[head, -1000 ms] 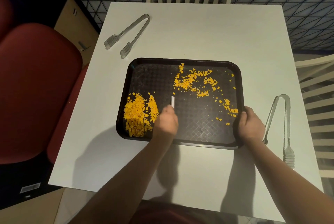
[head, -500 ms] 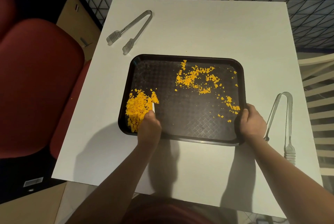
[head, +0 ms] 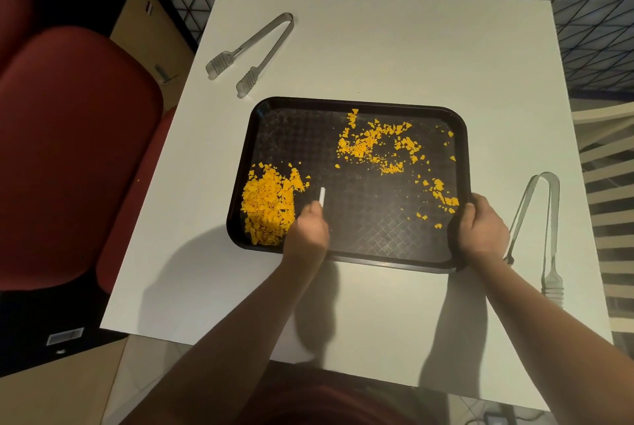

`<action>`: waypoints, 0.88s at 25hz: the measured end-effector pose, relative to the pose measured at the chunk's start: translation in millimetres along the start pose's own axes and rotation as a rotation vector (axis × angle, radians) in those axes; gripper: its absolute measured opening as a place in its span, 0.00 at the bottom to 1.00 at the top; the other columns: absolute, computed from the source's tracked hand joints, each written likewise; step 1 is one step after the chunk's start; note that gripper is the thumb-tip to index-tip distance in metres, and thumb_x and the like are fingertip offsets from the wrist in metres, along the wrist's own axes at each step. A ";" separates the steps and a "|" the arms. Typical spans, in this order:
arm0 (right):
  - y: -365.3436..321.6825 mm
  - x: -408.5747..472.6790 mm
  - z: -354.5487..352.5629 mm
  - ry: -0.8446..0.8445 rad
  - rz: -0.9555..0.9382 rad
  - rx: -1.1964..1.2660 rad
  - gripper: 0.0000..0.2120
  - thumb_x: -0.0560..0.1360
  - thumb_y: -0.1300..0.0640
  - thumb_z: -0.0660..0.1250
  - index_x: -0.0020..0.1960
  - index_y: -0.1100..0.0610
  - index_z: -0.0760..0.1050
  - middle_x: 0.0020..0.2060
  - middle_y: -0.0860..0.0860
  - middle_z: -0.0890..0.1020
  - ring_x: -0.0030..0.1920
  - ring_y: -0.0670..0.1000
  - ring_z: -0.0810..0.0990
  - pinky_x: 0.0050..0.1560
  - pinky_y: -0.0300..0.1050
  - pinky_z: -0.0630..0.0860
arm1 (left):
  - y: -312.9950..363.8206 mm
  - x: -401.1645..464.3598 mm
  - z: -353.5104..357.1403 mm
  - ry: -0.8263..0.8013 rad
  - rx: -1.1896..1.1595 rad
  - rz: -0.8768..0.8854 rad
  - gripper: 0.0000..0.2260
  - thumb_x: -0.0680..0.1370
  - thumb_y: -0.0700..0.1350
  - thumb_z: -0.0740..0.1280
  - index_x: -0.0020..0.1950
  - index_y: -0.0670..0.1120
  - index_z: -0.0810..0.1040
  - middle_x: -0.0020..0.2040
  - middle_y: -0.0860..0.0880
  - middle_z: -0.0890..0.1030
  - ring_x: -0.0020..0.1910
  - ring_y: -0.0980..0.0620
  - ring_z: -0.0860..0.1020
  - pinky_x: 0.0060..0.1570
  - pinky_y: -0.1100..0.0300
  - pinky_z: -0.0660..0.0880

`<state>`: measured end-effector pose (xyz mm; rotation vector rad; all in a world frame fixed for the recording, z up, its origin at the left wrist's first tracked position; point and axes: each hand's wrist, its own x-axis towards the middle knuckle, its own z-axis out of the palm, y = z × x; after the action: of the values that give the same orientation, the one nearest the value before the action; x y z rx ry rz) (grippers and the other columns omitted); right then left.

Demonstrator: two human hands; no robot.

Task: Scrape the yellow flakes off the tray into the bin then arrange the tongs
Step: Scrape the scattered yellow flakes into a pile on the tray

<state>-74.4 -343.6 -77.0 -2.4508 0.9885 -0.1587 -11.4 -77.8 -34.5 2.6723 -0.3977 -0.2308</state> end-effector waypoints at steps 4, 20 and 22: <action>1.1 0.7 0.9 0.002 0.005 -0.003 0.24 0.73 0.49 0.46 0.60 0.56 0.72 0.47 0.62 0.81 0.46 0.66 0.77 0.43 0.49 0.68 | -24.9 2.8 -16.0 0.162 -0.164 -0.153 0.03 0.74 0.31 0.63 0.45 0.34 0.76 0.38 0.38 0.78 0.36 0.42 0.77 0.35 0.57 0.72; -0.2 0.0 -1.6 -0.017 0.014 0.021 0.24 0.73 0.49 0.46 0.61 0.56 0.71 0.49 0.62 0.80 0.49 0.66 0.77 0.48 0.51 0.70 | -39.8 -35.9 -30.9 -0.191 0.017 0.000 0.07 0.78 0.38 0.58 0.49 0.37 0.75 0.49 0.39 0.77 0.48 0.39 0.75 0.45 0.48 0.70; 0.0 0.0 -1.9 -0.015 0.016 0.028 0.24 0.73 0.49 0.46 0.61 0.56 0.71 0.49 0.62 0.80 0.49 0.66 0.77 0.48 0.51 0.70 | -28.0 -36.7 -26.8 -0.253 0.034 0.055 0.07 0.78 0.38 0.58 0.49 0.38 0.74 0.49 0.40 0.76 0.47 0.40 0.76 0.45 0.48 0.72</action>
<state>-74.9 -344.4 -75.4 -2.4144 0.9921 -0.1477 -33.5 -31.6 -19.0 2.6678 -0.5561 -0.5530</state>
